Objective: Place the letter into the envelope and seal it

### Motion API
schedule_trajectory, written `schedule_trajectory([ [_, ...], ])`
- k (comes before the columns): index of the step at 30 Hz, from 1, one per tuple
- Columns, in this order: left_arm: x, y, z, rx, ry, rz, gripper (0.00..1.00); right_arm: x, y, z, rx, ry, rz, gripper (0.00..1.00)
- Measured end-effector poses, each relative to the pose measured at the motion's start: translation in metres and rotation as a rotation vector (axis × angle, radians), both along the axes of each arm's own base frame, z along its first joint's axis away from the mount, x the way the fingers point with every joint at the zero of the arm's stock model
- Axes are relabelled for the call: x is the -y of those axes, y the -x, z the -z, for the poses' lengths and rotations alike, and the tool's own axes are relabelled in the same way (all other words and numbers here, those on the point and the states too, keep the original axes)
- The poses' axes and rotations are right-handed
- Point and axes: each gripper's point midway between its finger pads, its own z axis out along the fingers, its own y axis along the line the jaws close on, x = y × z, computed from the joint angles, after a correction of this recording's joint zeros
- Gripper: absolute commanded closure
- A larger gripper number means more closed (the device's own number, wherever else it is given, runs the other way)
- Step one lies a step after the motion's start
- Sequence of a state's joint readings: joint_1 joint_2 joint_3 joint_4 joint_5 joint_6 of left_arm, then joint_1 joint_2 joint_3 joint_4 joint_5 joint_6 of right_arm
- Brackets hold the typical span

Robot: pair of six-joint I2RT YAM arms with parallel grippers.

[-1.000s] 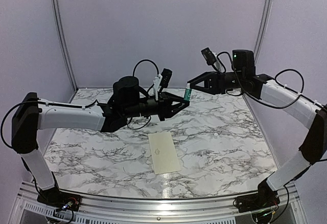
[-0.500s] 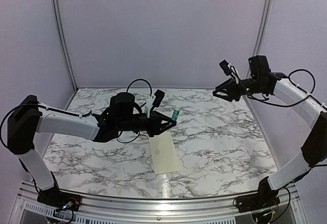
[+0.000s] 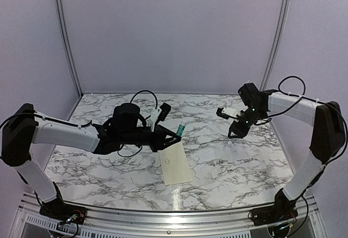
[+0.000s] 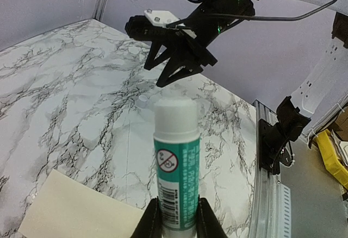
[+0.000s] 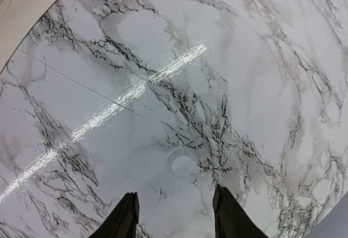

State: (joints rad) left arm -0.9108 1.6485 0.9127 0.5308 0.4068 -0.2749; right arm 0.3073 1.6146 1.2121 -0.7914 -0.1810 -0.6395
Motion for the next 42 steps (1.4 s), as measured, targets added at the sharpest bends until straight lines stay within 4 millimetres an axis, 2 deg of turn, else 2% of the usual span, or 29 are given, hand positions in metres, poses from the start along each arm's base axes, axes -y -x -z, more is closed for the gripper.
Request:
schedule_trajectory([
  [7,-0.002,0.002,0.007,-0.020,-0.023,0.003,0.84,0.012,0.000,0.036,-0.073,0.111,0.014,0.59],
  [17,-0.002,0.003,0.009,-0.029,-0.030,0.007,0.84,0.015,0.001,0.064,-0.142,0.146,0.022,0.62],
  [34,-0.002,0.006,0.009,-0.036,-0.027,0.019,0.85,0.008,-0.005,0.071,-0.164,0.122,0.029,0.78],
  [42,-0.002,0.006,0.009,-0.040,-0.026,0.018,0.85,0.006,-0.005,0.072,-0.175,0.113,0.029,0.92],
])
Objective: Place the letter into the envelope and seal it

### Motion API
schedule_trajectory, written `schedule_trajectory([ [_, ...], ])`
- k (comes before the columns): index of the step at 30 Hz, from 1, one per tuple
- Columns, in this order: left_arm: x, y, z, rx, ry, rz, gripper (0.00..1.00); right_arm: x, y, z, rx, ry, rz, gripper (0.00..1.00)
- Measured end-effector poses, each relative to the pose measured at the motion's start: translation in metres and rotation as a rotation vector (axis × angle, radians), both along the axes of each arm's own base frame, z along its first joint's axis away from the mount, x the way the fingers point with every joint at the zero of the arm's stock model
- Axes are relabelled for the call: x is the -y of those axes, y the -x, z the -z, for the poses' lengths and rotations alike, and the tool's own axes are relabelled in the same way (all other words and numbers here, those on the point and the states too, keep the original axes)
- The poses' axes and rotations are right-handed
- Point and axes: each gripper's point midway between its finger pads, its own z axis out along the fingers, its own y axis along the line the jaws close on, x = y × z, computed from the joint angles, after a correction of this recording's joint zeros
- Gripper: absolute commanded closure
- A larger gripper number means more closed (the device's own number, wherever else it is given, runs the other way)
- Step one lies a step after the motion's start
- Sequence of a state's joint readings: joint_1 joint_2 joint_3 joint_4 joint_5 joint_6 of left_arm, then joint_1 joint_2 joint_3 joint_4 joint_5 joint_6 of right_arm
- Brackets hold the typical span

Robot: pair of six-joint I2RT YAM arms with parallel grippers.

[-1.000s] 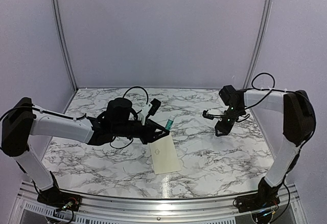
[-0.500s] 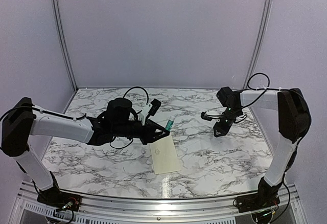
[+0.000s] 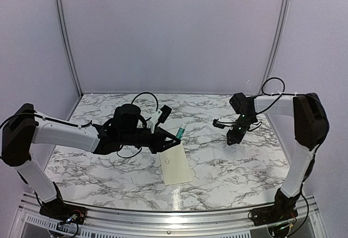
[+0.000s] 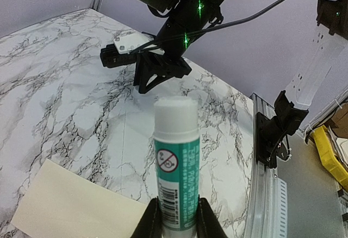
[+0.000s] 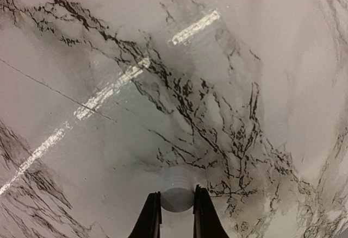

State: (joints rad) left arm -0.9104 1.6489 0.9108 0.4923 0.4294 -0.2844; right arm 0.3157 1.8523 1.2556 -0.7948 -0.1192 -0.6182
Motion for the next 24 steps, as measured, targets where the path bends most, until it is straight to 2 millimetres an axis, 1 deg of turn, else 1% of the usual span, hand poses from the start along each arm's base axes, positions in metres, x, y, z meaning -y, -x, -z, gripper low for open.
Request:
schedule_trajectory([
  [5,0.000,0.000,0.001,-0.001,-0.001,0.000,0.85,0.000,-0.001,-0.001,0.002,-0.004,0.003,0.97],
  [13,0.000,0.000,0.001,-0.003,-0.002,0.001,0.85,0.000,0.000,-0.001,-0.008,-0.009,0.007,0.98],
  [16,0.001,0.002,0.003,-0.007,-0.003,0.010,0.85,-0.005,0.003,-0.008,-0.025,-0.037,0.007,0.98],
  [18,0.001,0.002,0.006,-0.013,-0.008,0.017,0.85,-0.013,0.002,-0.021,-0.024,-0.084,0.005,0.97],
  [20,0.002,0.004,0.011,-0.020,-0.018,0.026,0.85,-0.024,0.002,-0.040,-0.015,-0.151,-0.007,0.98],
  [21,0.002,0.004,0.014,-0.021,-0.025,0.031,0.85,-0.031,0.001,-0.053,-0.007,-0.195,-0.016,0.97],
  [24,0.002,0.006,0.027,-0.026,-0.065,0.048,0.86,-0.056,0.005,-0.102,0.028,-0.357,-0.064,0.98],
])
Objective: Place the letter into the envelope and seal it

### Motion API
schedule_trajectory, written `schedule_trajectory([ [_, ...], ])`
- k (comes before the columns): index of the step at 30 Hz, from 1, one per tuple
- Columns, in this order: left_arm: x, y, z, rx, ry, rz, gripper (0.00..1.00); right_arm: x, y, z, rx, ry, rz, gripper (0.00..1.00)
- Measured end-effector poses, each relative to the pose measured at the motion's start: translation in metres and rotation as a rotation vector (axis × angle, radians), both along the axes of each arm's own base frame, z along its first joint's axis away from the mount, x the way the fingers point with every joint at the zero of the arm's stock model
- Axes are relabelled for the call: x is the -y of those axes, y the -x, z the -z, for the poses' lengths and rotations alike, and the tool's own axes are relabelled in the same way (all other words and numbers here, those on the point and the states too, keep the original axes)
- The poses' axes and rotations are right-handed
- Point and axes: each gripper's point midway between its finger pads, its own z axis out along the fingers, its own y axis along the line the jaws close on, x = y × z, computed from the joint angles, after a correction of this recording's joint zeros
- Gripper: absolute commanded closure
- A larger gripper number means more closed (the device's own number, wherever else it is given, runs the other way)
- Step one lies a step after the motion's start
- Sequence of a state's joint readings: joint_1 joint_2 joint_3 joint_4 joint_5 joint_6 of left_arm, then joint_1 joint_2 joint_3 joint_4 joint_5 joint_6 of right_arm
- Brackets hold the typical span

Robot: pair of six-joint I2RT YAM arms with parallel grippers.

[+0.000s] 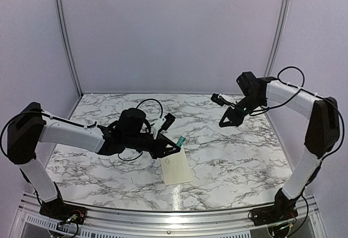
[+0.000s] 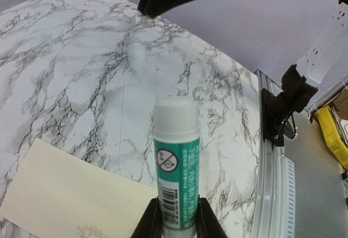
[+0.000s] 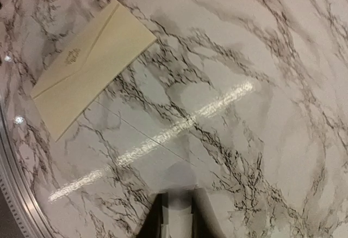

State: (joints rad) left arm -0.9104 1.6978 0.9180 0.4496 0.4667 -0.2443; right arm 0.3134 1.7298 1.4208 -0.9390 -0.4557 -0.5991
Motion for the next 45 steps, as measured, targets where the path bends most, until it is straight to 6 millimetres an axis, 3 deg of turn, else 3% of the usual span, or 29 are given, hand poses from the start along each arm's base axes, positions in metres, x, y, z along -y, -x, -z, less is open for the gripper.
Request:
schedule_trajectory([
  [5,0.002,-0.002,0.018,0.000,-0.087,0.028,0.87,-0.031,0.021,-0.058,-0.006,-0.230,-0.091,0.97],
  [9,0.007,-0.006,0.014,0.027,-0.121,0.046,0.89,-0.047,0.039,-0.076,-0.061,-0.339,-0.152,0.97],
  [13,0.009,-0.014,0.010,0.072,-0.152,0.035,0.90,-0.052,0.044,-0.078,-0.085,-0.371,-0.174,0.93],
  [19,-0.012,-0.018,0.034,0.069,-0.221,-0.011,0.90,-0.052,0.042,-0.067,-0.100,-0.362,-0.174,0.75],
  [22,-0.020,-0.020,0.038,0.066,-0.239,-0.031,0.90,-0.052,0.040,-0.065,-0.083,-0.358,-0.177,0.72],
  [30,-0.037,-0.033,0.009,0.120,-0.207,-0.109,0.90,-0.055,0.046,-0.080,0.018,-0.354,-0.229,0.70],
  [33,-0.050,-0.046,-0.001,0.132,-0.198,-0.168,0.90,-0.071,0.065,-0.086,0.064,-0.338,-0.316,0.70],
  [37,-0.076,-0.065,-0.018,0.140,-0.175,-0.269,0.89,-0.106,0.105,-0.085,0.100,-0.313,-0.482,0.70],
  [45,-0.140,-0.104,-0.058,0.126,-0.112,-0.520,0.89,-0.185,0.177,-0.042,0.079,-0.172,-0.775,0.71],
])
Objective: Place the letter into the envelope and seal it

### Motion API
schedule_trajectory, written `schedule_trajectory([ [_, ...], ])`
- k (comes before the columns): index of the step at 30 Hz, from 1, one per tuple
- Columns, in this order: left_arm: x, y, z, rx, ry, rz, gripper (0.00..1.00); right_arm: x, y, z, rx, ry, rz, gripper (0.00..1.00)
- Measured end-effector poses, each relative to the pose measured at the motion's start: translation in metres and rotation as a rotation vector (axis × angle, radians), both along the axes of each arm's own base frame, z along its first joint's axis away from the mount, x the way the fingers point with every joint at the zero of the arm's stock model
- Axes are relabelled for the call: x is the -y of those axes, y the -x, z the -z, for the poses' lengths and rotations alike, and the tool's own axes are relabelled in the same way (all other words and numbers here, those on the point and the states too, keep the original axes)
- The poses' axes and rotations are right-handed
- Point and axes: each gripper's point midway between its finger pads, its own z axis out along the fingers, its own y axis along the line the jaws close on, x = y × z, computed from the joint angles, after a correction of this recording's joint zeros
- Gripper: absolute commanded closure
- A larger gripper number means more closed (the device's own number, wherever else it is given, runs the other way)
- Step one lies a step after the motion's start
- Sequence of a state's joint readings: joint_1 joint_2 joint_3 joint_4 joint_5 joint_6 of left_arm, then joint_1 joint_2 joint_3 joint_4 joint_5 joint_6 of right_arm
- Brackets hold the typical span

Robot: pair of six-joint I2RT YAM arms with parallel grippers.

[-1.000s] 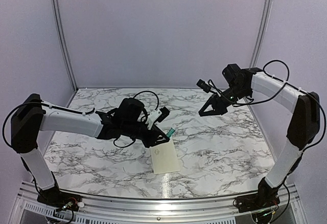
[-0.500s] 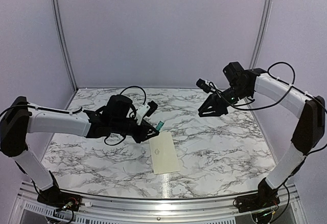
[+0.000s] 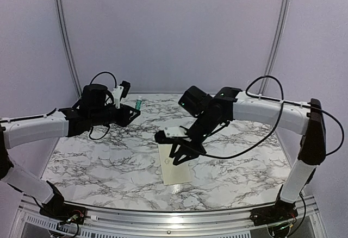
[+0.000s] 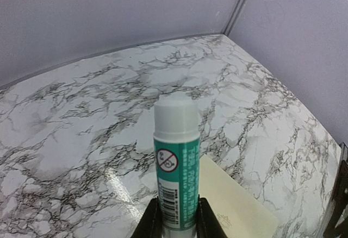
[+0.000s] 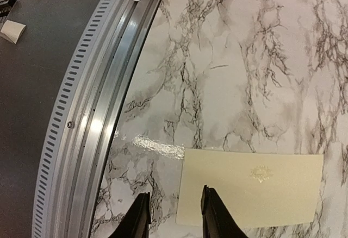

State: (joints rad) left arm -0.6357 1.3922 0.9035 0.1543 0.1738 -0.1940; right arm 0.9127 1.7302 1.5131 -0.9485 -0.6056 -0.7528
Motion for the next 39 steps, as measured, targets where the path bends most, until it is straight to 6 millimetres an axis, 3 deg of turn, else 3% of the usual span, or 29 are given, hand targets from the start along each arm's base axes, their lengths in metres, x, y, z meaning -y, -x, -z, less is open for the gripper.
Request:
schedule_trajectory([
  [4,-0.040,-0.015,-0.011,-0.009,0.002,-0.135,0.88,-0.048,0.027,0.021,0.029,0.058,-0.093,0.71],
  [10,-0.110,-0.025,-0.029,0.001,0.012,-0.333,0.88,-0.127,0.066,0.024,0.034,0.047,-0.170,0.69],
  [13,-0.136,-0.022,-0.037,0.012,0.021,-0.399,0.88,-0.153,0.077,0.032,0.027,0.040,-0.172,0.67],
  [16,-0.153,-0.017,-0.045,0.024,0.034,-0.446,0.87,-0.167,0.088,0.049,0.017,0.068,-0.171,0.63],
  [26,-0.167,-0.005,-0.053,0.036,0.052,-0.483,0.87,-0.217,0.100,0.092,-0.072,0.072,-0.053,0.58],
  [30,-0.168,-0.001,-0.045,0.016,0.052,-0.488,0.87,-0.244,0.102,0.091,-0.076,0.017,-0.007,0.59],
  [39,-0.169,0.007,-0.045,0.007,0.075,-0.489,0.87,-0.279,0.127,0.079,-0.120,-0.089,0.021,0.58],
])
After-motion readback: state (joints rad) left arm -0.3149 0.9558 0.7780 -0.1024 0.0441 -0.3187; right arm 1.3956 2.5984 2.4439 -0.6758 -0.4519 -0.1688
